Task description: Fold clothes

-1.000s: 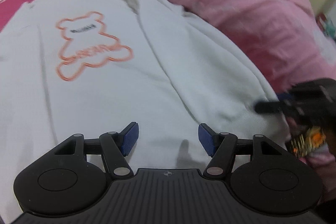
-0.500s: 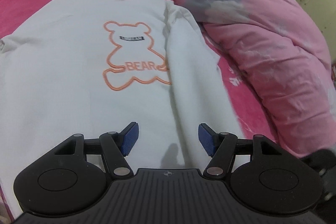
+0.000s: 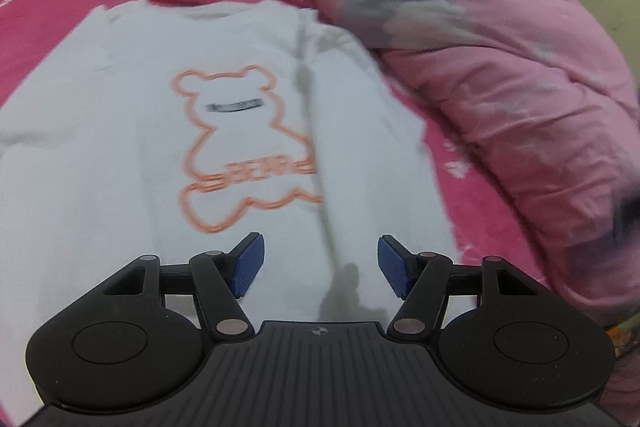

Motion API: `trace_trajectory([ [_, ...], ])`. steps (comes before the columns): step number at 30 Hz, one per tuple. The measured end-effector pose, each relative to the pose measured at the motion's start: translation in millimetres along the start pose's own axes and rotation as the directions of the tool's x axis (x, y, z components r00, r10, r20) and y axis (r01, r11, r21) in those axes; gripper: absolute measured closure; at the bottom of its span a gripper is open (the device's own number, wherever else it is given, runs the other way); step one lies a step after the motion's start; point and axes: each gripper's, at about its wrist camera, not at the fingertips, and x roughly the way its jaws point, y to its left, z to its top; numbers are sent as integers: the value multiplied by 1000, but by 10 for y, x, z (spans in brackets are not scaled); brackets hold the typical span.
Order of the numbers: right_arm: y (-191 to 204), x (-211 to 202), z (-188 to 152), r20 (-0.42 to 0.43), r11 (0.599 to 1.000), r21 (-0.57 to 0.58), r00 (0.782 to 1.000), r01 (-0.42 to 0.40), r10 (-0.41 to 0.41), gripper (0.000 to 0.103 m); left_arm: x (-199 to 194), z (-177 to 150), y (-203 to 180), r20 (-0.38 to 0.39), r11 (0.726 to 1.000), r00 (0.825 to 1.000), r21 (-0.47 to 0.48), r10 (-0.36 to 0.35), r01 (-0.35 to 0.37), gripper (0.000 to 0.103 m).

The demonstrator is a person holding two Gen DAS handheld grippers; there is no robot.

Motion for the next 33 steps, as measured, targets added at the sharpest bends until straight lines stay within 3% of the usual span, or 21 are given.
trace_trajectory([
  [1,-149,-35,155,64,998,28,997,48,-50,47,31,-37,-53,-5,1000,1000,13,-24,24,40],
  [3,-443,52,465,160,982,65,969,180,-188,48,110,-134,-172,-31,997,999,66,-44,46,40],
  [6,-804,492,789,193,930,33,911,365,-364,53,226,-284,-318,-67,988,997,148,-29,39,40],
  [8,-1058,860,928,160,905,52,891,422,-425,58,296,-362,-336,-92,986,996,163,-15,30,40],
  [11,-1317,1184,1025,152,891,103,878,442,-454,65,377,-438,-255,-136,993,990,110,-34,49,40],
  [16,-1701,1673,1021,83,839,125,837,530,-541,66,389,-466,-210,-142,991,988,112,-54,70,38],
  [19,-1875,1597,973,103,843,222,848,490,-520,67,388,-479,-179,-142,989,987,120,-71,88,38],
  [22,-1721,1270,879,185,845,240,831,479,-524,65,369,-506,-160,-134,986,988,131,-83,100,38],
  [25,-1575,860,724,219,872,294,861,391,-459,60,363,-518,-167,-132,984,987,142,-86,105,38],
  [27,-1540,707,549,174,876,359,899,322,-401,60,360,-517,-159,-134,984,987,142,-91,110,38],
  [29,-1536,633,351,129,862,421,922,282,-365,62,349,-515,-148,-136,984,986,137,-99,117,38],
  [33,-1332,658,95,88,864,317,895,390,-436,65,328,-532,-115,-137,985,984,117,-110,126,38],
])
